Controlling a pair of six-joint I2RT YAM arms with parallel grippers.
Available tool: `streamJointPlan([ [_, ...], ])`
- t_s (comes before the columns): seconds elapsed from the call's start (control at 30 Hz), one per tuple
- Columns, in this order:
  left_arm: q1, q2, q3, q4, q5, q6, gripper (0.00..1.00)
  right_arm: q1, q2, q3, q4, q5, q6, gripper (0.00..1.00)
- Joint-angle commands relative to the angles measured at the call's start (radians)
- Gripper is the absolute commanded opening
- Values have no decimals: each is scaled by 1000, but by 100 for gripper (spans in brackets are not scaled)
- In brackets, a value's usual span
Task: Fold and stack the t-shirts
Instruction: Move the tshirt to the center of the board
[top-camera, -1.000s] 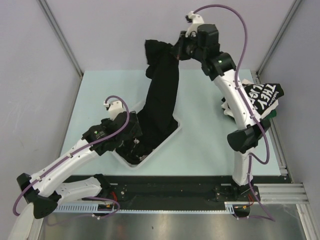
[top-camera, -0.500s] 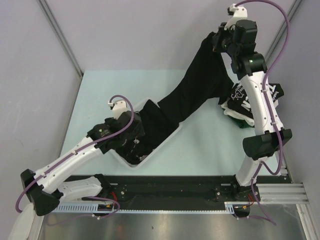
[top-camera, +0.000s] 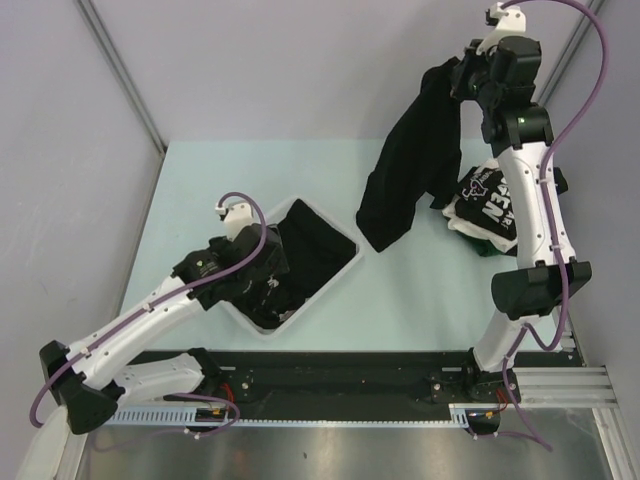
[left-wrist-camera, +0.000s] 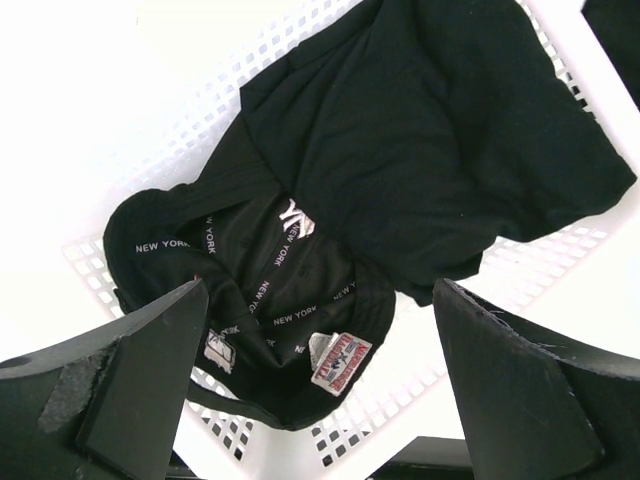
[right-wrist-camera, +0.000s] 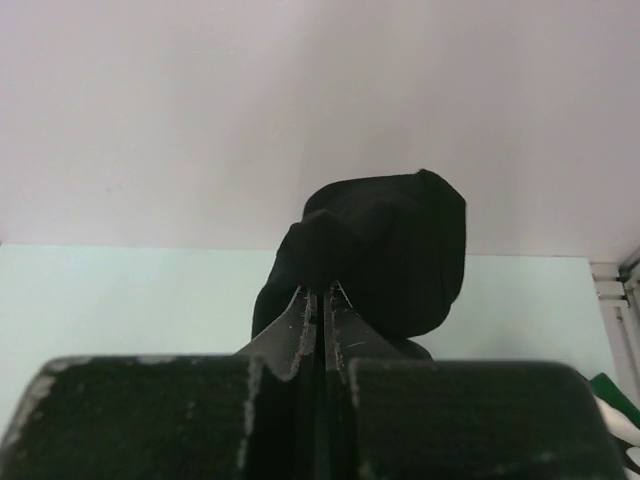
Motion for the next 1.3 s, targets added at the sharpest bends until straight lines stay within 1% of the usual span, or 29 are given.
streamJointPlan([
  [0.0, 1, -38, -21, 20, 5, -15, 99, -28, -25, 25, 91, -37, 34, 0],
  [0.1, 1, -38, -20, 20, 5, -15, 99, -16, -21, -33, 94, -65, 60, 0],
  [0.13, 1, -38, -17, 22, 6, -17, 100, -4, -22, -51, 97, -57, 59, 5],
  [0.17, 1, -37, -15, 23, 9, -17, 100, 5, -21, -73, 102, -50, 54, 18],
  [0.2, 1, -35, -14, 31, 12, -15, 99, 12, -22, -102, 102, -33, 43, 29],
  [0.23, 2, -32, -14, 37, 28, -12, 100, 16, -27, -117, 103, -25, 37, 43],
  [0.3, 2, -32, -17, 73, 61, -1, 100, 25, -34, -140, 105, -22, 28, 47],
  [0.33, 1, -28, -24, 89, 102, 6, 99, 27, -45, -166, 103, -21, 28, 51],
  [0.37, 1, -25, -29, 110, 136, 17, 100, 26, -54, -179, 108, -21, 31, 53],
  [0.4, -4, -20, -36, 162, 167, 29, 100, 27, -62, -194, 109, -18, 33, 53],
  [0.47, -19, 1, -47, 201, 230, 66, 100, 25, -94, -235, 120, -19, 31, 54],
  [0.53, -53, 26, -41, 235, 249, 105, 100, 22, -117, -275, 126, -14, 34, 54],
  [0.57, -65, 66, -34, 232, 249, 117, 99, 22, -139, -287, 135, -16, 34, 55],
  [0.67, -100, 138, 11, 200, 249, 166, 86, 15, -171, -333, 154, -22, 48, 56],
  [0.7, -117, 194, 40, 183, 252, 193, 76, 13, -186, -343, 157, -28, 51, 57],
  [0.77, -142, 248, 78, 154, 236, 220, 63, 10, -195, -367, 163, -36, 60, 57],
  [0.8, -172, 309, 120, 122, 207, 241, 51, 7, -205, -376, 168, -45, 62, 57],
  [0.9, -235, 414, 207, 52, 119, 273, 35, 6, -217, -401, 175, -51, 68, 58],
  [1.0, -287, 481, 282, 6, 72, 307, 27, 1, -220, -415, 177, -57, 75, 59],
  [1.07, -310, 532, 310, -8, 54, 324, 25, -4, -225, -418, 182, -60, 82, 59],
  [1.13, -336, 561, 338, -8, 63, 345, 22, -5, -228, -423, 182, -63, 83, 59],
  [1.27, -369, 595, 344, 12, 81, 364, 15, -16, -240, -438, 189, -71, 91, 60],
])
